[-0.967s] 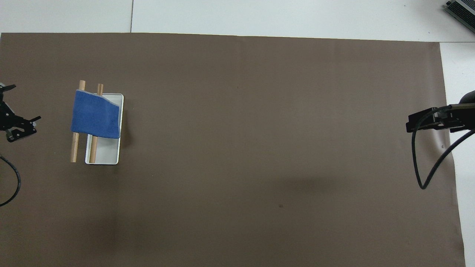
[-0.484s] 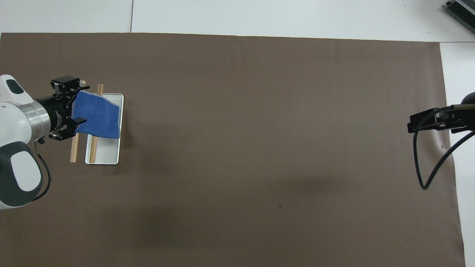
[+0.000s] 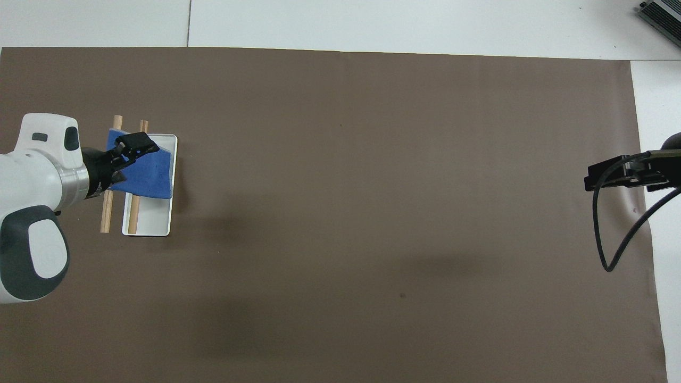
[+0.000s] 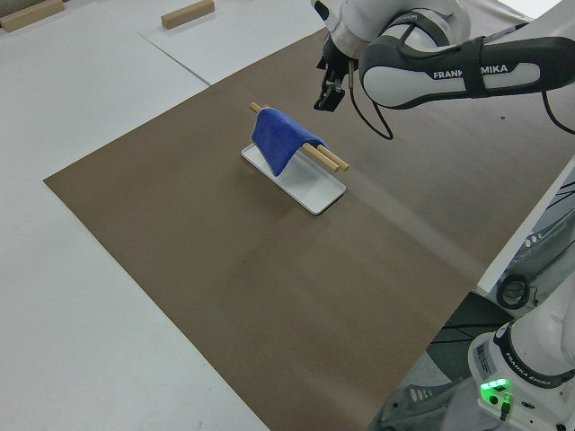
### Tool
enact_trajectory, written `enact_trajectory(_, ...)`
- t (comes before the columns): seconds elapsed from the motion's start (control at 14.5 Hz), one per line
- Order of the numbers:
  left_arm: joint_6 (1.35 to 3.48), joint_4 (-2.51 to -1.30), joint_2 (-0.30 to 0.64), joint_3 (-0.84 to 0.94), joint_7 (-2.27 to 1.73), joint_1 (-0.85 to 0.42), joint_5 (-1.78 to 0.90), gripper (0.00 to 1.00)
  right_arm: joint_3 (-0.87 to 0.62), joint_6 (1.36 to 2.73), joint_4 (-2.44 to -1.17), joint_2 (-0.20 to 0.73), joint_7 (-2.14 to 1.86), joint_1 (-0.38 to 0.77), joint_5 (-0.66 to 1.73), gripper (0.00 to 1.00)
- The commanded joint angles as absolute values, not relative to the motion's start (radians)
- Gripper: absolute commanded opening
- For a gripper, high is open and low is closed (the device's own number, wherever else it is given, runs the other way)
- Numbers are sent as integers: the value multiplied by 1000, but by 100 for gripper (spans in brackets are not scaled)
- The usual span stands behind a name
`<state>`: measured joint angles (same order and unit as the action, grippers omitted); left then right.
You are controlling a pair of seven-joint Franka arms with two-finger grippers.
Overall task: Right arm passes towel to left arm to hang
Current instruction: 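Press the draped towel down onto the sticks with the left gripper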
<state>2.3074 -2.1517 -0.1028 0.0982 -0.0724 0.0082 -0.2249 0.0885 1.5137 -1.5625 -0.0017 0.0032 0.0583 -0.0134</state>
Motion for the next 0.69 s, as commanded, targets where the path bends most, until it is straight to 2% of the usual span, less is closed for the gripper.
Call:
enact_trajectory(0.0,2165,-2070,-100,92,136,29,-134,100,87,1525,-1589,-21,9,57,-17,100)
enact_trajectory(0.14,2062,-1987,-97,94,141,28,-13,100,87,1529,-1591,-23,11,55,-17,100)
enact_trajectory(0.35,1913,-1852,-92,95,144,26,12,100,87,1529,-1594,-23,12,55,-17,100)
enact_trajectory(0.62,1679,-1590,-3,95,146,26,17,100,87,1532,-1594,-23,11,55,-17,100)
